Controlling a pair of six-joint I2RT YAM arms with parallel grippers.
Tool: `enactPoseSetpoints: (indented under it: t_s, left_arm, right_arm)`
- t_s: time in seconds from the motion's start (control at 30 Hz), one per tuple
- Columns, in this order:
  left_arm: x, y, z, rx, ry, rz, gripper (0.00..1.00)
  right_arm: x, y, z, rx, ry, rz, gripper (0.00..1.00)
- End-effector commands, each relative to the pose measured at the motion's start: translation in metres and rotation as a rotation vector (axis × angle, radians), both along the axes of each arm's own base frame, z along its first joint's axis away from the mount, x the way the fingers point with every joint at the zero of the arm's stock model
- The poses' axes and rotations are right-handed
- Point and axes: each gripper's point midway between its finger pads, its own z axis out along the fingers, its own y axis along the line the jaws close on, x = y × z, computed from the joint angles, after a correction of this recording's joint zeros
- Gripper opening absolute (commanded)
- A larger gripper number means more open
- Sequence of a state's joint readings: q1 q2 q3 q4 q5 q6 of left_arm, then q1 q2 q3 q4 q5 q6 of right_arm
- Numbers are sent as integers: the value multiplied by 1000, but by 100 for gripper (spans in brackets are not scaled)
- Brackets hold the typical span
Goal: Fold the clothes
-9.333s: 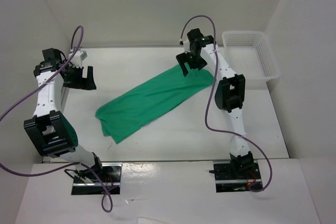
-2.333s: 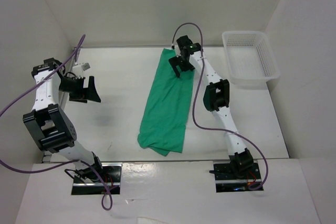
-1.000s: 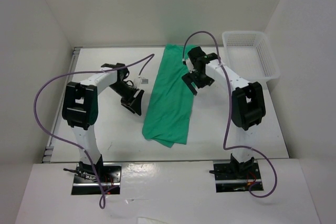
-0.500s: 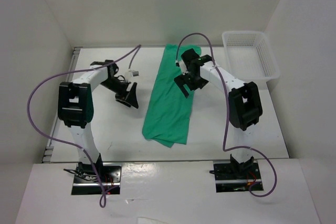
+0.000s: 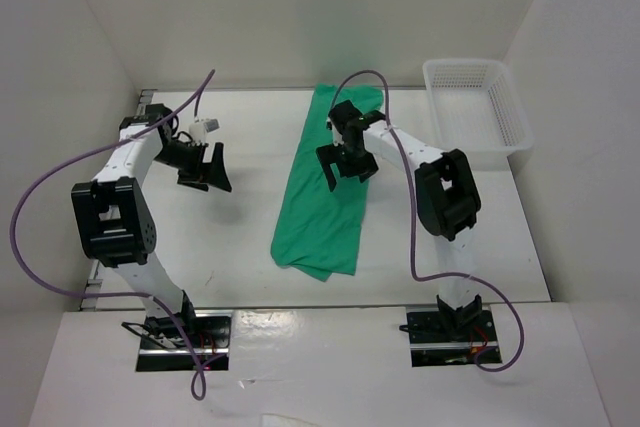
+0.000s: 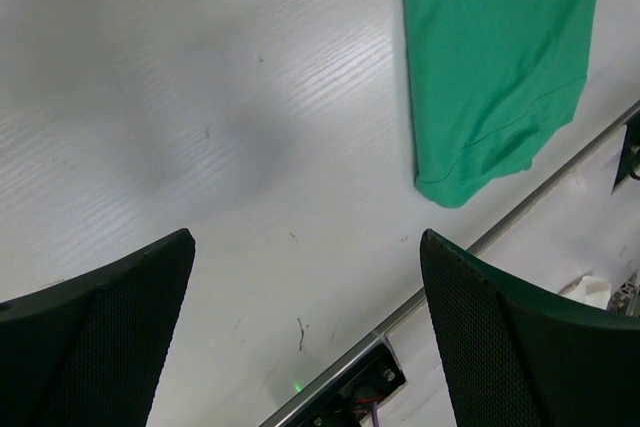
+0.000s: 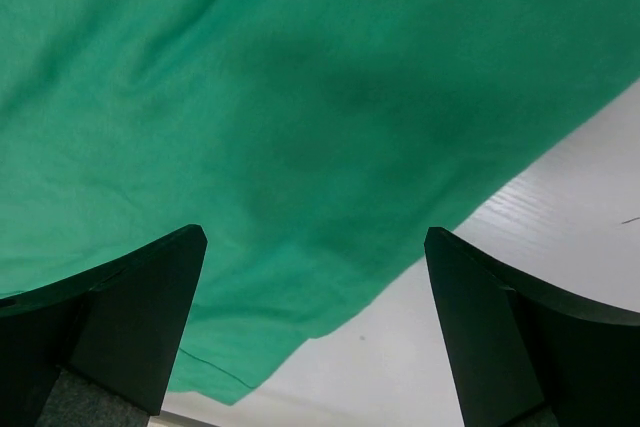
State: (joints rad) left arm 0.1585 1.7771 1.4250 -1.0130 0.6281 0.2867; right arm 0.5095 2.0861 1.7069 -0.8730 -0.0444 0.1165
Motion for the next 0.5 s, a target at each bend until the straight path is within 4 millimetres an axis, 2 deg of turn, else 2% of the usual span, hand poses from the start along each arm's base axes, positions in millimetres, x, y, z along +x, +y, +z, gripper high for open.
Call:
enactPoseSetpoints:
  t_s: [0.0,0.13,0.23,0.33,0.47]
  left_arm:
    - [-2,18,3,54,-9,66,99]
    - [-2,24,1,71,-1,88,99]
    - [-2,28,1,71,0,99,99]
    - [-7,29,-3,87,13,101,99]
    - [-10,32,-6,85,26,110,99]
  right_arm:
    - [-5,25,-2,65,9,-54,99]
    - [-21,46,-10,59,33,-46,99]
    - [-23,55,-8,56,31,-61,99]
    - [-20,59,-8,68,31,-88,99]
    - [-24,61,-22,65,74,-91,99]
